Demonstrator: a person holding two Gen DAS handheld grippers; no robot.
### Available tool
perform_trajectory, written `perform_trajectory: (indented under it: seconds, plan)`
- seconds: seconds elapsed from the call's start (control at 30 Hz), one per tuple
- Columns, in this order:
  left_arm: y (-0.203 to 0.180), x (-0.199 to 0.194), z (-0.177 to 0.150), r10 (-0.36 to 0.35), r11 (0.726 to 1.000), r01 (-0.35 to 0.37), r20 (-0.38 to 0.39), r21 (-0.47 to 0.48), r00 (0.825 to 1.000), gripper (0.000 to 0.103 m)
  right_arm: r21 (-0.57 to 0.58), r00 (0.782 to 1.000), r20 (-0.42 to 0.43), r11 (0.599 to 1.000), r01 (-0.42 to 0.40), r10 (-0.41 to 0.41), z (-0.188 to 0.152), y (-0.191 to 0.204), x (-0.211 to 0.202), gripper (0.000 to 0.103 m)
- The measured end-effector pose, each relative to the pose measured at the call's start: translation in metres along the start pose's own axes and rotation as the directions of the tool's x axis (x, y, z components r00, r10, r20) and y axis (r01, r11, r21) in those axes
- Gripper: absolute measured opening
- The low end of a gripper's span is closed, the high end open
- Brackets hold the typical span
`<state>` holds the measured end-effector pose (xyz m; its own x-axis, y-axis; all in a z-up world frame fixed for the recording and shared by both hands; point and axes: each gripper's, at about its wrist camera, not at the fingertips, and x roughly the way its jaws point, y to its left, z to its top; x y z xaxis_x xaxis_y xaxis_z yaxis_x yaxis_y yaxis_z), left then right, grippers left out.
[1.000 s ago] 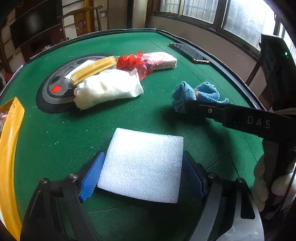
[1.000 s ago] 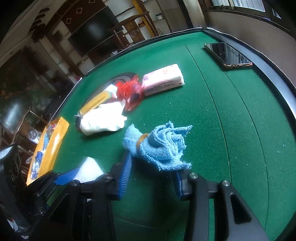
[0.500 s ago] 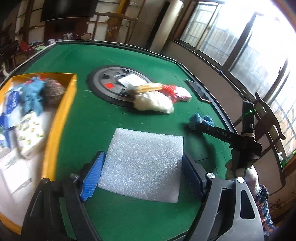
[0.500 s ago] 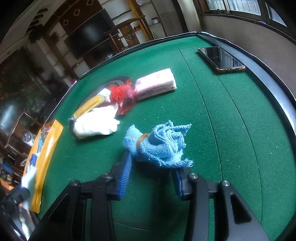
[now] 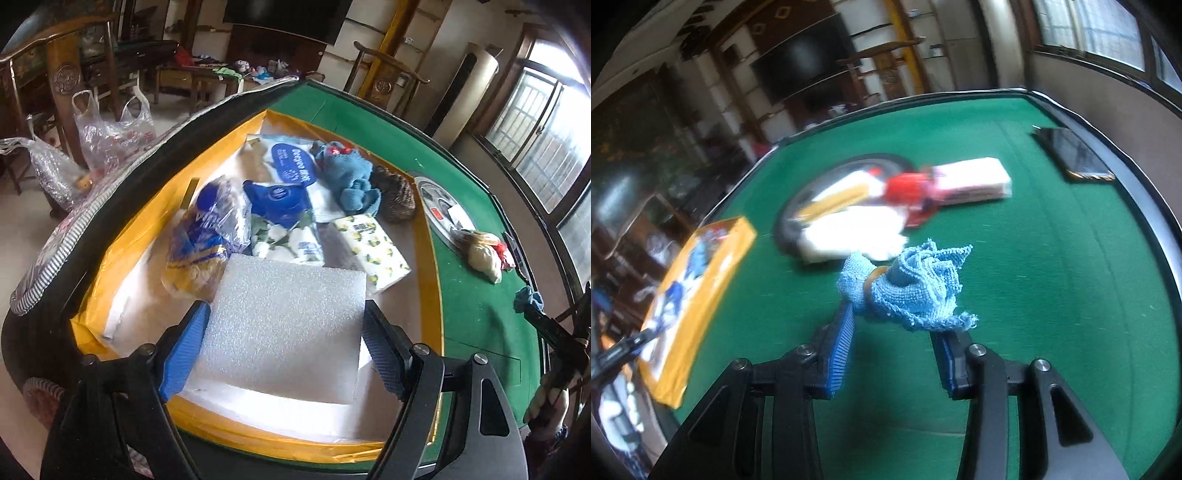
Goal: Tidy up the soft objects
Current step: 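Carry the foam pad and blue towel into the box and open both tools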
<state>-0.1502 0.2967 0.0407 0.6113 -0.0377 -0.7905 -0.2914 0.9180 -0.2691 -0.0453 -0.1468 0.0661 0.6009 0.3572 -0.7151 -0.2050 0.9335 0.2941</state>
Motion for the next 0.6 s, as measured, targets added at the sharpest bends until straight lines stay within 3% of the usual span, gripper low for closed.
perform_trajectory:
  seconds: [0.1, 0.27, 0.47, 0.6]
  plan:
    - [-0.003, 0.009, -0.001, 0.043, 0.999, -0.043, -0.016, 0.028, 0.999, 0.082, -0.083, 0.999, -0.026, 0.996, -0.046, 0.044, 0.0, 0.041, 0.005, 0.037]
    - [0.014, -0.008, 0.0, -0.043, 0.999, 0.043, 0.019, -0.031, 0.999, 0.082, -0.18, 0.984, -0.088, 0.969, -0.169, 0.156, -0.005, 0.109, 0.017, 0.037]
    - [0.021, -0.032, 0.004, -0.058, 0.997, 0.063, 0.093, -0.051, 0.994, 0.083, -0.342, 0.951, -0.195, 0.892, -0.295, 0.24, -0.02, 0.198, 0.037, 0.037]
    - [0.016, -0.024, 0.003, -0.034, 0.999, 0.035, 0.073, -0.018, 0.997, 0.083, -0.446, 0.943, -0.252, 0.838, -0.313, 0.218, -0.038, 0.248, 0.059, 0.037]
